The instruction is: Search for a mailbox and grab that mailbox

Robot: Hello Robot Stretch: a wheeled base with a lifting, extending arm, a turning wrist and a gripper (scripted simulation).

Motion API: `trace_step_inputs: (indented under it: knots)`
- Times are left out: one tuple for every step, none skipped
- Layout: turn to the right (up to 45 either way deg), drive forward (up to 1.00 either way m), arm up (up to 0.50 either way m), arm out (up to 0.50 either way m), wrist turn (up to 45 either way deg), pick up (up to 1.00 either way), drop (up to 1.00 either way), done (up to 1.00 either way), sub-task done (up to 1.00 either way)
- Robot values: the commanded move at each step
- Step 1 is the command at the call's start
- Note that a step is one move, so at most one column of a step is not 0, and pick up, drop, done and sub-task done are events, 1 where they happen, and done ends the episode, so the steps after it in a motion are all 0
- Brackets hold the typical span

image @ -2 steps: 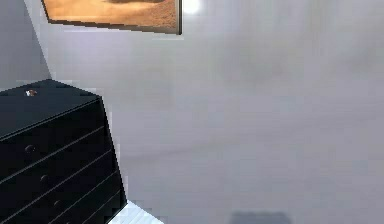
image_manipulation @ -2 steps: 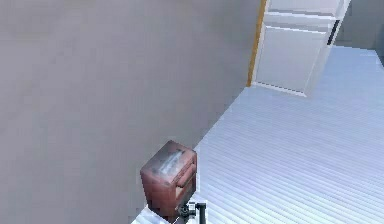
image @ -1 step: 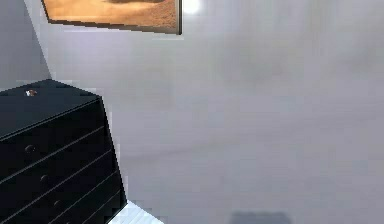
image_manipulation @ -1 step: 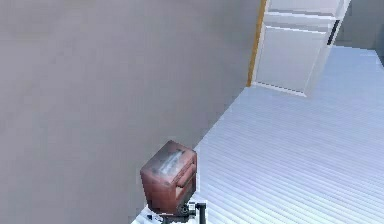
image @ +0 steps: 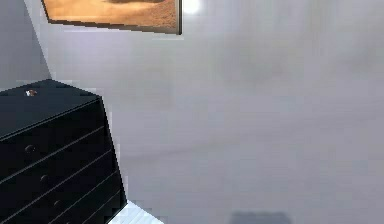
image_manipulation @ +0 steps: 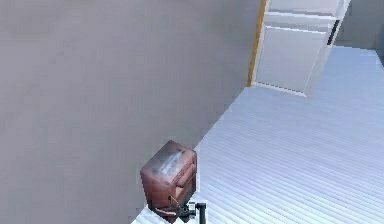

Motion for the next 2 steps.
trace_step_inputs:
  knots:
    - [0.0, 0.00, 0.00, 0.00, 15.0, 0.00, 0.00, 0.00, 0.00]
    - [0.0, 0.00, 0.00, 0.00, 0.0, 1.00, 0.00, 0.00, 0.00]
